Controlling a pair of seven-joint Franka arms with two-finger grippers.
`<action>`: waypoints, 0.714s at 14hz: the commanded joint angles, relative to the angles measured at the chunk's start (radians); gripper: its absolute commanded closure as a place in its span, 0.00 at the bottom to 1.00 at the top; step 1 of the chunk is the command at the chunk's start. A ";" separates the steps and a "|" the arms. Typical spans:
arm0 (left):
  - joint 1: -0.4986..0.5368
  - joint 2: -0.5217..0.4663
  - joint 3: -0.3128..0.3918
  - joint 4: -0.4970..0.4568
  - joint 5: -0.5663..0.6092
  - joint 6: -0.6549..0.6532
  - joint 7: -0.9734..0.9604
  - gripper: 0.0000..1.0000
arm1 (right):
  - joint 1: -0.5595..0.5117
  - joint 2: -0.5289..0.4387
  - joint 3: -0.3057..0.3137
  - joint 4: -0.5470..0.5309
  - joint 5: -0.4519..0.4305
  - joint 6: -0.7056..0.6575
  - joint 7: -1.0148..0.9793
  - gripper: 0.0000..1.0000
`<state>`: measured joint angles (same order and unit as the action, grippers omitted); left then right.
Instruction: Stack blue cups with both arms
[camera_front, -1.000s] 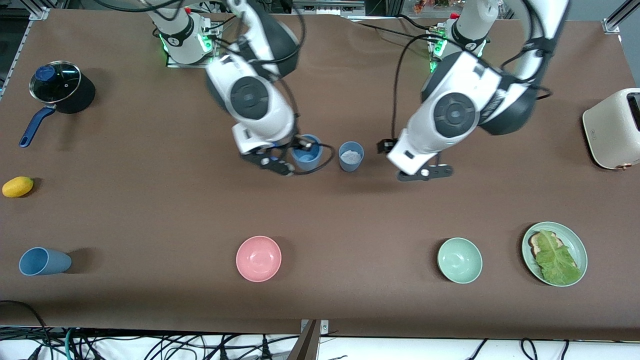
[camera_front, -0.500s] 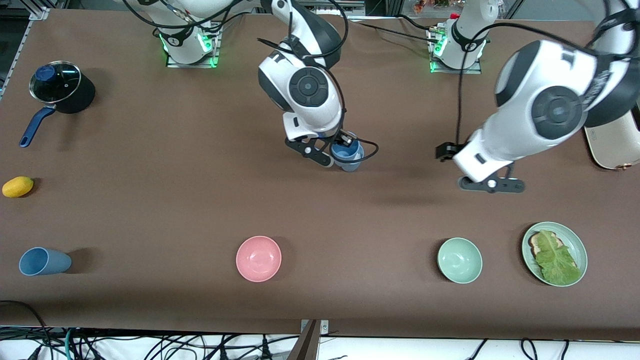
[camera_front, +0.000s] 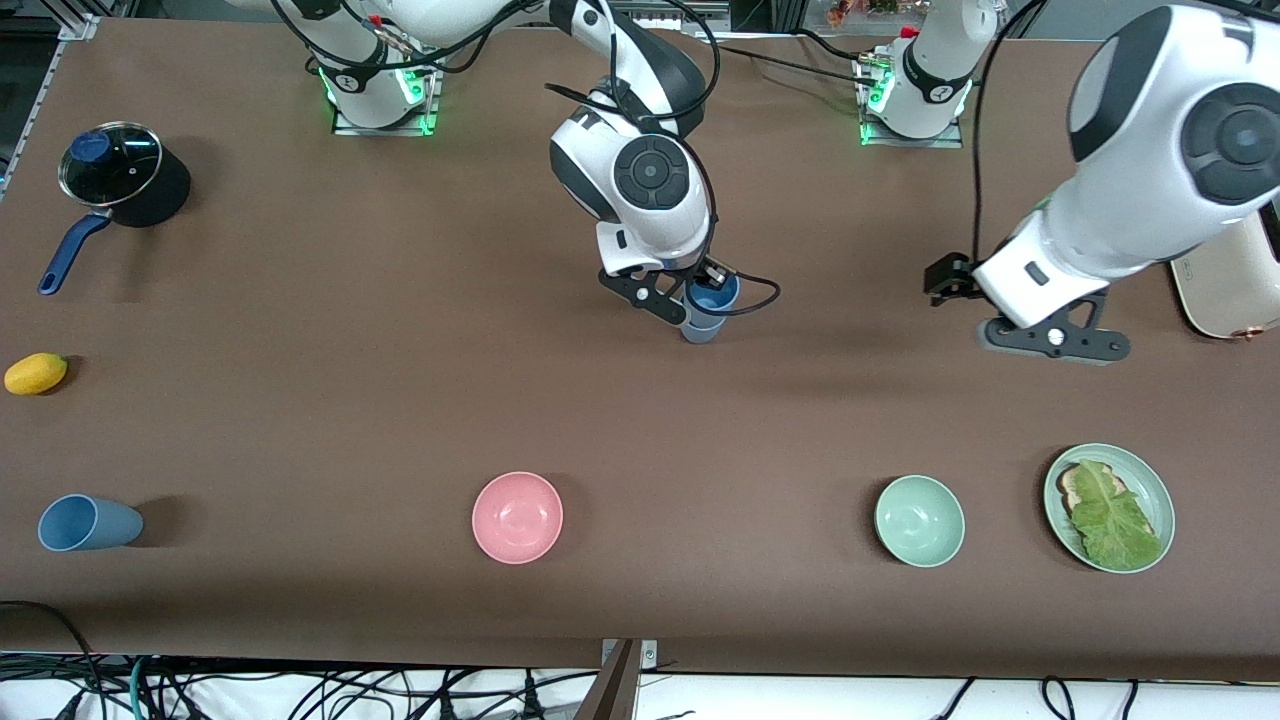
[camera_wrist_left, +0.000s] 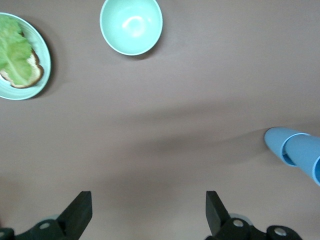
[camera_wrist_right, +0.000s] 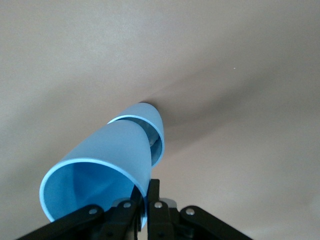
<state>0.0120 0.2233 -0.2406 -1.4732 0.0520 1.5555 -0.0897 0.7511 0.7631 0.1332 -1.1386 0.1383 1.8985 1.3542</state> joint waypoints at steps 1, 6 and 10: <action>-0.052 -0.105 0.119 -0.113 -0.076 0.035 0.076 0.00 | 0.011 0.030 -0.009 0.042 0.006 -0.009 0.013 1.00; -0.050 -0.355 0.138 -0.421 -0.078 0.232 0.064 0.00 | 0.007 0.019 -0.015 0.046 -0.006 -0.019 0.002 0.00; -0.032 -0.352 0.136 -0.385 -0.067 0.158 0.054 0.00 | -0.065 -0.013 -0.021 0.048 0.001 -0.084 -0.064 0.00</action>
<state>-0.0297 -0.1202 -0.1167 -1.8540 -0.0096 1.7240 -0.0389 0.7412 0.7703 0.1081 -1.1092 0.1374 1.8716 1.3465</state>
